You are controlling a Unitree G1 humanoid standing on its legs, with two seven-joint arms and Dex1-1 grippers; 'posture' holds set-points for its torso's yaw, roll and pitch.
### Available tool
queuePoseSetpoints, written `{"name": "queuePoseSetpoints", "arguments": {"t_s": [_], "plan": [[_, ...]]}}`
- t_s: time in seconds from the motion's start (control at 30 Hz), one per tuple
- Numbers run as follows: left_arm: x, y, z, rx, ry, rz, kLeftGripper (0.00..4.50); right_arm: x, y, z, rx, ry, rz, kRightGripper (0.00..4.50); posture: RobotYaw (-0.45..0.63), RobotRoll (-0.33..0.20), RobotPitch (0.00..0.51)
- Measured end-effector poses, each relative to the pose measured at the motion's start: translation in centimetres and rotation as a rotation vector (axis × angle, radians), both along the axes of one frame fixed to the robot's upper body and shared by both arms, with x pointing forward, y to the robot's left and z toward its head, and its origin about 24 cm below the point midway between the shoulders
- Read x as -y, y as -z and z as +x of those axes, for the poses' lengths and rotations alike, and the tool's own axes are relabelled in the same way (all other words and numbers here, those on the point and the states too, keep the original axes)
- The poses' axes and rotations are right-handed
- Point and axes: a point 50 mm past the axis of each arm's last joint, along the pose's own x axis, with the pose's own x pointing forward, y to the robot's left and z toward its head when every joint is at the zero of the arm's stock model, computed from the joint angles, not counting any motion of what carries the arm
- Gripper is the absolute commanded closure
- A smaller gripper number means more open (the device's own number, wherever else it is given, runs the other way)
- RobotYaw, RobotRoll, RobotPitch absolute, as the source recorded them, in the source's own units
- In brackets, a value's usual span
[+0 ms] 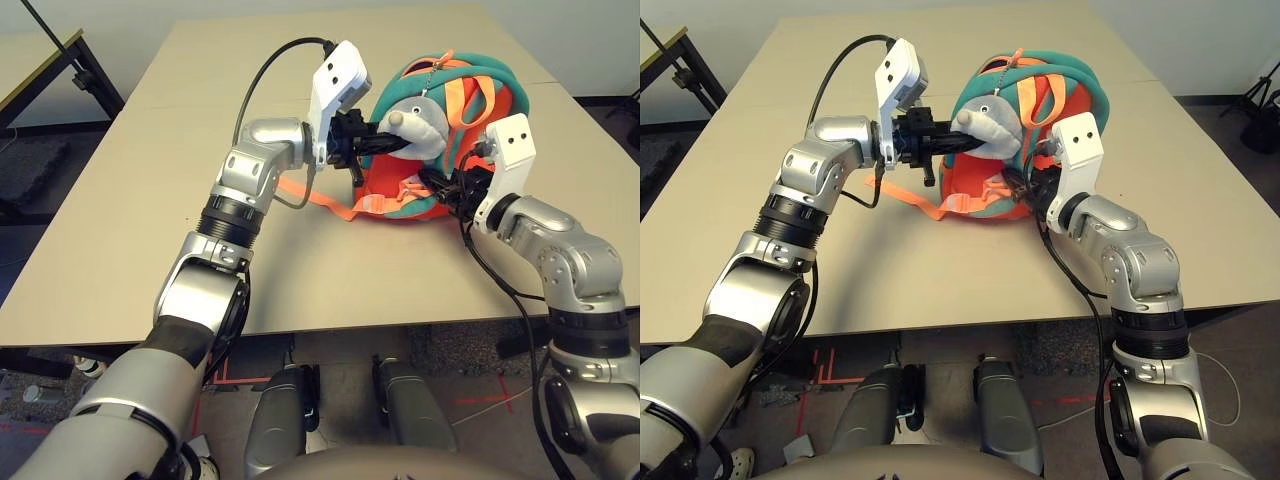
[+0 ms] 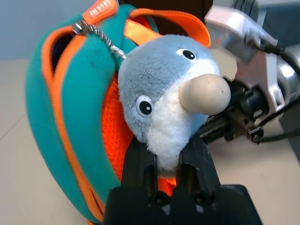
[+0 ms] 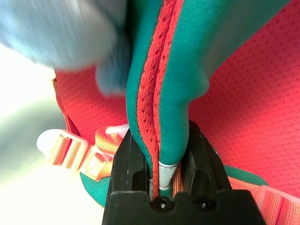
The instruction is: Put the pencil case into the backpack and zip it.
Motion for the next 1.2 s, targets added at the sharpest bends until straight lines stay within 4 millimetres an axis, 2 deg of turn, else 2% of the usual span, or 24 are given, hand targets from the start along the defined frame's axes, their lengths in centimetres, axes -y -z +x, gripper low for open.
{"name": "queuePoseSetpoints", "arguments": {"t_s": [0.27, 0.43, 0.6, 0.77, 0.93, 1.2], "plan": [[-3.7, -2.9, -0.4, -0.004, -0.065, -0.069, 4.29, -0.2, 0.1, 0.0, 0.001, -0.004, -0.001, 3.75, -0.18, 0.0, 0.122], [-6.3, -3.5, -0.2, 0.001, -0.146, -0.048, 4.29, -0.3, 0.1, 0.0, 0.008, -0.01, -0.003, 3.75, -0.17, 0.0, 0.122], [-7.6, -3.3, -0.5, -0.011, -0.176, -0.038, 4.29, -0.5, 0.1, 0.0, 0.014, -0.02, -0.008, 3.75, -0.17, 0.0, 0.119], [-8.4, -1.4, -0.4, -0.109, -0.193, -0.06, 4.29, -0.7, 0.1, 0.1, 0.019, -0.029, -0.016, 3.75, -0.17, 0.0, 0.117], [-9.6, 1.8, 0.1, -0.241, -0.239, -0.062, 4.29, -0.8, 0.2, 0.1, 0.021, -0.035, -0.024, 3.75, -0.17, 0.0, 0.115], [-10.5, 6.2, 0.4, -0.391, -0.293, 0.035, 4.29, -0.8, 0.2, 0.1, 0.021, -0.038, -0.027, 3.75, -0.17, 0.0, 0.116]]}}
